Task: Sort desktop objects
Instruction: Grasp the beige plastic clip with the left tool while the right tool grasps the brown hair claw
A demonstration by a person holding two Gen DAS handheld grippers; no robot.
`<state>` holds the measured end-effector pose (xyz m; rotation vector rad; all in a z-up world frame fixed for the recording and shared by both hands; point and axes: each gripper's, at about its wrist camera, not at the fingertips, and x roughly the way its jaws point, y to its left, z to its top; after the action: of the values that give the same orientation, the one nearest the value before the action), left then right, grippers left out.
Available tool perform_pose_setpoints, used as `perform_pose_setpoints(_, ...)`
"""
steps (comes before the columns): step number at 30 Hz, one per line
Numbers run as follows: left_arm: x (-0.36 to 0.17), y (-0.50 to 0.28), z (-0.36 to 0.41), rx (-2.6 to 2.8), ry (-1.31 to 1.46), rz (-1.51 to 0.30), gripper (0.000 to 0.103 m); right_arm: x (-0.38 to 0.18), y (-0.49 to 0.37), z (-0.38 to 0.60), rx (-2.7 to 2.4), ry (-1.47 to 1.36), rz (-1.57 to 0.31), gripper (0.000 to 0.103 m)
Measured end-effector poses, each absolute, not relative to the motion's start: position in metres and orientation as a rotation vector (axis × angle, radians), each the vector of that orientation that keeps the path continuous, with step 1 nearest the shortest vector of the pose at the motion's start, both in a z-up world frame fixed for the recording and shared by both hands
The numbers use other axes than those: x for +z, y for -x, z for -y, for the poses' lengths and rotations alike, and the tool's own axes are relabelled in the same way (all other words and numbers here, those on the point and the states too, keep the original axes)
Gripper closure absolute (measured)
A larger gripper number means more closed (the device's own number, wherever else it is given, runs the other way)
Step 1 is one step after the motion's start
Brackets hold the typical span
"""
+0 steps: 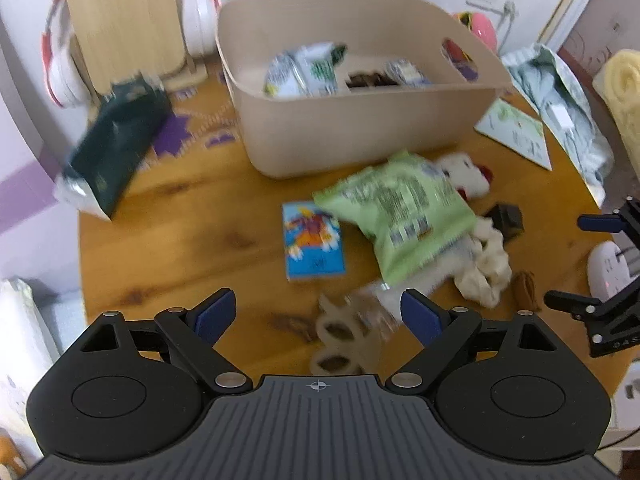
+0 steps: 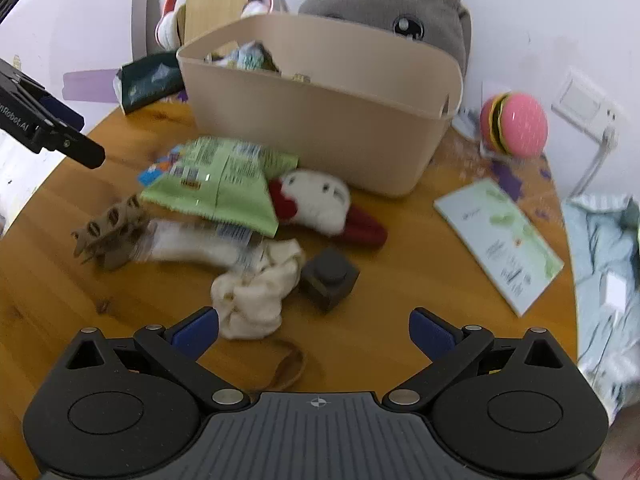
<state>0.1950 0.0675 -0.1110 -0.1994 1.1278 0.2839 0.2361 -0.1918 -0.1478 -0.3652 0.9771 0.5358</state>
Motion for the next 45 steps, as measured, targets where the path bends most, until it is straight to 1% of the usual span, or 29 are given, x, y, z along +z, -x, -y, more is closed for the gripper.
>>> perform_pose_setpoints(5,-0.123,-0.194,-0.057,0.278,0.181,-1.142,0.012,-0.157,-0.230,0.195,0.518,0.343,-0.995,0.000)
perform_pose_setpoints(10,-0.137,-0.194,-0.046,0.268,0.120,-1.169,0.012,-0.168,-0.231,0.205,0.462,0.235,-1.040,0.000)
perform_pose_setpoints(17,-0.161,-0.201,-0.046,0.295,0.118,-1.212,0.012,-0.193,-0.236,0.220,0.374,0.070,-1.132,0.001)
perform_pose_setpoints(21,-0.174,-0.207,-0.049,0.308,0.124,-1.247,0.012,-0.205,-0.240,0.219,0.352,0.070,-1.169,0.007)
perform_pose_setpoints(23,-0.181,-0.208,-0.051,0.316,0.124,-1.260,0.014,-0.209,-0.242,0.218,0.351,0.065,-1.186,0.011)
perform_pose_setpoints(24,-0.184,-0.209,-0.052,0.325,0.122,-1.265,0.021,-0.210,-0.243,0.217,0.346,0.071,-1.193,0.012)
perform_pose_setpoints(25,-0.186,-0.210,-0.053,0.329,0.122,-1.271,0.026,-0.210,-0.242,0.215,0.343,0.082,-1.186,0.015)
perform_pose_setpoints(26,-0.188,-0.210,-0.054,0.324,0.132,-1.273,0.027,-0.209,-0.241,0.213,0.343,0.091,-1.183,0.018)
perform_pose_setpoints(27,-0.189,-0.211,-0.055,0.322,0.141,-1.273,0.028,-0.208,-0.241,0.211,0.344,0.100,-1.180,0.026)
perform_pose_setpoints(28,-0.189,-0.211,-0.055,0.317,0.146,-1.273,0.031,-0.207,-0.241,0.210,0.341,0.111,-1.176,0.034)
perform_pose_setpoints(29,-0.190,-0.212,-0.054,0.310,0.153,-1.276,0.033,-0.207,-0.240,0.209,0.340,0.120,-1.171,0.038)
perform_pose_setpoints(31,-0.190,-0.212,-0.051,0.309,0.148,-1.277,0.038,-0.205,-0.238,0.206,0.341,0.145,-1.166,0.050)
perform_pose_setpoints(32,-0.190,-0.213,-0.049,0.305,0.143,-1.276,0.040,-0.205,-0.239,0.205,0.342,0.154,-1.165,0.053)
perform_pose_setpoints(34,-0.190,-0.213,-0.046,0.296,0.141,-1.274,0.047,-0.204,-0.236,0.205,0.347,0.166,-1.162,0.063)
perform_pose_setpoints(35,-0.190,-0.213,-0.045,0.295,0.143,-1.274,0.049,-0.204,-0.236,0.205,0.347,0.168,-1.160,0.065)
perform_pose_setpoints(36,-0.189,-0.213,-0.044,0.292,0.145,-1.274,0.052,-0.204,-0.234,0.205,0.345,0.173,-1.158,0.070)
perform_pose_setpoints(37,-0.189,-0.213,-0.044,0.292,0.148,-1.275,0.053,-0.203,-0.233,0.205,0.345,0.176,-1.155,0.076)
perform_pose_setpoints(38,-0.189,-0.213,-0.044,0.295,0.153,-1.276,0.054,-0.203,-0.232,0.205,0.344,0.180,-1.153,0.079)
perform_pose_setpoints(39,-0.189,-0.212,-0.044,0.296,0.158,-1.275,0.054,-0.203,-0.231,0.205,0.344,0.188,-1.151,0.086)
perform_pose_setpoints(45,-0.188,-0.207,-0.040,0.291,0.178,-1.279,0.055,-0.203,-0.222,0.200,0.359,0.238,-1.125,0.086)
